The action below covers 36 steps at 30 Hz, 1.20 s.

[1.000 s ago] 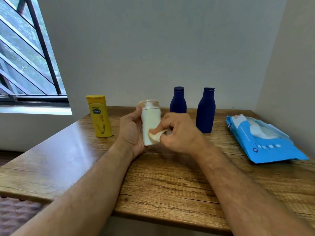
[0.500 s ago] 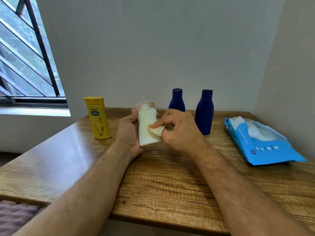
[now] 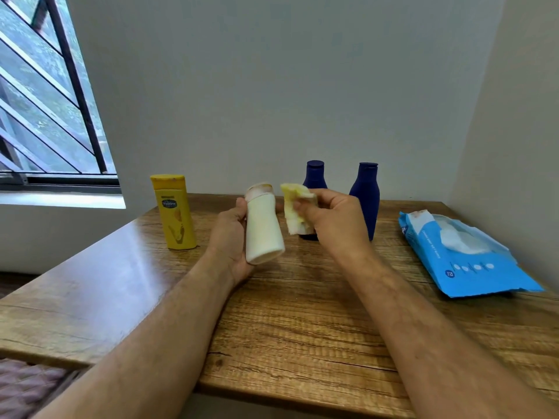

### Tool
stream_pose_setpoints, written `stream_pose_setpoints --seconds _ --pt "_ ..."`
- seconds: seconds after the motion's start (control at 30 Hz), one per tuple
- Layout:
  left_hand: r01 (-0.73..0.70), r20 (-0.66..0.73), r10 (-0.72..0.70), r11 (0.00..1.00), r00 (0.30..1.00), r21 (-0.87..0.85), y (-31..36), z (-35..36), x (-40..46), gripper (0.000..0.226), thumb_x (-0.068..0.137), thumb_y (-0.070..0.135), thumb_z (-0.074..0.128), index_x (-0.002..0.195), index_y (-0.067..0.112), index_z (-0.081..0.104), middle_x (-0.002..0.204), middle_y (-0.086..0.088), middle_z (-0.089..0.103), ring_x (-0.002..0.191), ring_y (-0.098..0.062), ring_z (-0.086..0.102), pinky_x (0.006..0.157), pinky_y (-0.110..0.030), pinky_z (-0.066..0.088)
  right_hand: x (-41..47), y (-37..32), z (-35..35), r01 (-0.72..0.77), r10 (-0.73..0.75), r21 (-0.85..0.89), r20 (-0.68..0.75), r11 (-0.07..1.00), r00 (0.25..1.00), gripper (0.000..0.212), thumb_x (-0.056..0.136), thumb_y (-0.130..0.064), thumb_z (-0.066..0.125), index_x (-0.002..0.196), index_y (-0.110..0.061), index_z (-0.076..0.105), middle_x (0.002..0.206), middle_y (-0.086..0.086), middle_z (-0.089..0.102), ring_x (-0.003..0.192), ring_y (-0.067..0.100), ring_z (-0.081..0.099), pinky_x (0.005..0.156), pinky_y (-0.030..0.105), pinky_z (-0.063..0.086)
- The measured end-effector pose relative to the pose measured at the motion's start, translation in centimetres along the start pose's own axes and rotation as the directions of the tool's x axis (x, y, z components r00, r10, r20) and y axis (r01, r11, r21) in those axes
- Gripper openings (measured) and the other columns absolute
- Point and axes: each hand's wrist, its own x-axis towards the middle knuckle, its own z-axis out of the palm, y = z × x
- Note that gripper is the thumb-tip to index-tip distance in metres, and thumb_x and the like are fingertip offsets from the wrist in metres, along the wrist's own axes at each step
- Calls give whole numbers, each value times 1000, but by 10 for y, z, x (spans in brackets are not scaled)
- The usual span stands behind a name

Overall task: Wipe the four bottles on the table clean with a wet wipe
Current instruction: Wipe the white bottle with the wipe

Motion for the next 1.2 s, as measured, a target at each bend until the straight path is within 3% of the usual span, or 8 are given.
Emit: stream_pose_setpoints --seconds 0.23,0.33,0.47,0.6,0.7,0.83,1.0,1.2 --pt "34 99 -41 997 994 70 0 7 -12 42 98 49 56 105 8 61 76 -11 70 59 -21 68 51 -30 57 1 4 4 -98 93 113 43 989 995 28 85 -9 73 111 -19 68 101 -3 74 95 12 71 86 39 59" --pt "79 112 -89 993 990 91 2 9 -18 26 87 27 70 100 7 59 68 -9 62 49 -16 60 43 -24 51 1 2 4 -133 125 244 50 960 991 42 84 4 70 115 -23 63 103 2 73 95 19 71 84 46 59" --pt "75 49 -81 991 996 115 2 4 -12 20 89 20 67 104 8 60 83 -7 63 59 -13 54 47 -24 47 0 0 4 -197 177 309 93 930 980 50 84 14 61 119 -20 64 119 4 61 107 24 64 85 44 59" --pt "46 39 -48 998 998 48 4 5 -12 25 94 29 63 109 8 62 82 -4 70 60 -13 54 42 -22 47 -5 -4 3 -208 167 283 160 936 973 31 84 11 62 96 -16 72 105 5 70 102 24 68 84 40 59" --pt "53 35 -54 998 998 27 4 5 -12 35 93 35 65 115 7 63 100 -9 68 65 -15 59 51 -26 51 -6 -5 2 -143 116 178 154 974 981 22 85 3 65 82 -17 73 86 -9 72 91 16 65 81 38 56" --pt "49 44 -49 999 998 -5 4 3 -10 41 92 43 67 117 11 60 97 -11 63 78 -20 57 73 -32 48 -8 -6 4 -14 10 40 88 999 996 13 85 -8 72 80 -19 77 81 -13 67 71 9 57 67 27 52" --pt "49 116 -48 999 992 -4 3 1 -8 45 95 47 59 120 9 62 103 -13 68 81 -24 65 71 -35 49 -10 1 5 225 -247 -335 -24 915 969 24 82 -4 73 74 -27 75 96 -17 42 92 5 50 80 13 48" --pt "-77 50 79 997 996 -31 6 2 -7 44 99 45 55 117 6 61 95 -13 69 75 -22 65 69 -34 51 -7 2 -1 302 -332 -438 8 847 943 31 83 6 64 70 -21 73 86 -12 42 86 6 48 74 9 41"
